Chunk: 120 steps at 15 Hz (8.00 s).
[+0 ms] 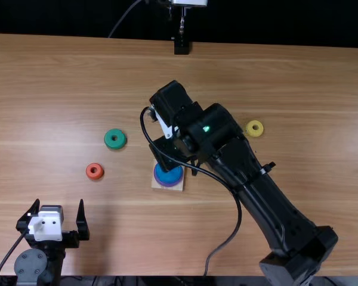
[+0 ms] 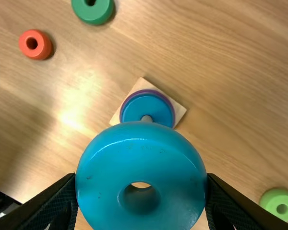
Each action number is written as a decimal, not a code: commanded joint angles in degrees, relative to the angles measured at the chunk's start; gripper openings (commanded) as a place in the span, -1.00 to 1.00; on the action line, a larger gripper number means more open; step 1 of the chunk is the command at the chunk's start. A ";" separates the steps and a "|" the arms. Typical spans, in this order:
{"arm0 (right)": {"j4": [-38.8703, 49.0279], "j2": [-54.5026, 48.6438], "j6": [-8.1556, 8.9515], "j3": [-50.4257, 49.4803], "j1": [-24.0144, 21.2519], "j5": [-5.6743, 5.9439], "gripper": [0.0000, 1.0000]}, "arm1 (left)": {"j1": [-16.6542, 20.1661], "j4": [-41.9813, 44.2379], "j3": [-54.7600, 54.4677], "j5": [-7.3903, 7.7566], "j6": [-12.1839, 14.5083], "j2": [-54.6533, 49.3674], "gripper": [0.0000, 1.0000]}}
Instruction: Build the Hanoi tower: stack the rings onto the peg from bottom to top in this color order: purple, dark blue, light blue, dark green, light green, yellow, orange.
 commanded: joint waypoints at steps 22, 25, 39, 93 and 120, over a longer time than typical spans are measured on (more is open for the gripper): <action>-0.23 4.19 0.01 1.53 0.08 0.43 1.00 | 0.27 -4.74 -6.07 0.53 0.71 -0.67 1.00; 0.30 4.19 0.01 2.49 -0.09 0.53 1.00 | 0.27 -4.74 -6.07 0.53 0.71 -0.67 1.00; 18.33 -7.94 -0.52 -5.68 -16.97 4.96 1.00 | 0.27 -4.74 -6.07 0.53 0.71 -0.67 1.00; 60.62 -113.32 -8.85 -119.67 -41.75 1.17 1.00 | 0.27 -4.74 -6.07 0.53 0.71 -0.67 1.00; 60.62 -113.32 -8.96 -119.67 -41.75 1.17 1.00 | -6.84 -7.58 62.49 12.45 -1.40 80.02 1.00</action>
